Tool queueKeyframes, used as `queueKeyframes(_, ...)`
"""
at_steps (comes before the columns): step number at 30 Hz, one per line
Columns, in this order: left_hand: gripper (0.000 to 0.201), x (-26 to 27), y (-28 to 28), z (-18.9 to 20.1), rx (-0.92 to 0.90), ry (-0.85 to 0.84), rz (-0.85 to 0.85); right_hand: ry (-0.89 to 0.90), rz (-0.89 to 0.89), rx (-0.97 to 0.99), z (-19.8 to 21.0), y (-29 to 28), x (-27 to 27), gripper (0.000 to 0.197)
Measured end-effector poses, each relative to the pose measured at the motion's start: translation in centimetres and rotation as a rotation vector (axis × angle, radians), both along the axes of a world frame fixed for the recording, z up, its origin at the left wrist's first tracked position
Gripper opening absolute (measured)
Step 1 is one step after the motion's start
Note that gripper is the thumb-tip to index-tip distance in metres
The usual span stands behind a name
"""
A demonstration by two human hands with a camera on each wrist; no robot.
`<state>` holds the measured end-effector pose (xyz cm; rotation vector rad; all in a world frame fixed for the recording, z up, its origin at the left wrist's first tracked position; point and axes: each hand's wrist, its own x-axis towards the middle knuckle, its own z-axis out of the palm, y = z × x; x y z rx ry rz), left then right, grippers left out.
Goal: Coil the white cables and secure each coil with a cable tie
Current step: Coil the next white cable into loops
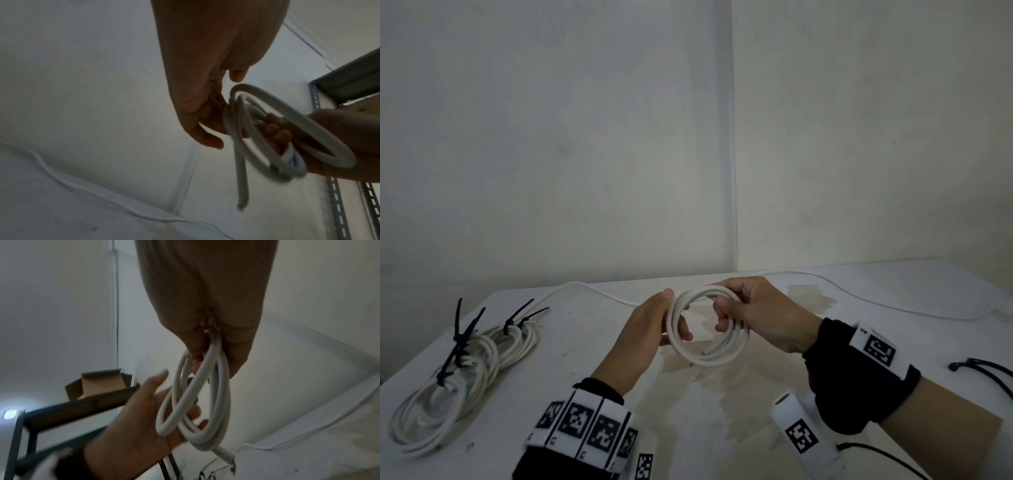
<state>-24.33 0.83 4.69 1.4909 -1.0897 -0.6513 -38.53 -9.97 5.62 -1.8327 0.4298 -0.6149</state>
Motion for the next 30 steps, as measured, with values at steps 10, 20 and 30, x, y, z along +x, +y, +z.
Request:
queueKeyframes(10,0.034,-0.9,-1.4,0.3,0.027,-0.277,0.020,0.014,0.126,0.234,0.5,-0.1,-0.1,0.024)
queueKeyframes(20,0.037,-1.5,-1.0,0.0,-0.132,-0.131,0.090,-0.122,0.185,0.501,0.7,0.4,0.0,0.028)
queueKeyframes(30,0.038,-1.8,-1.3,-0.2,-0.218,-0.203,0.247,-0.099,0.095,0.386,0.1,0.7,-0.5,0.021)
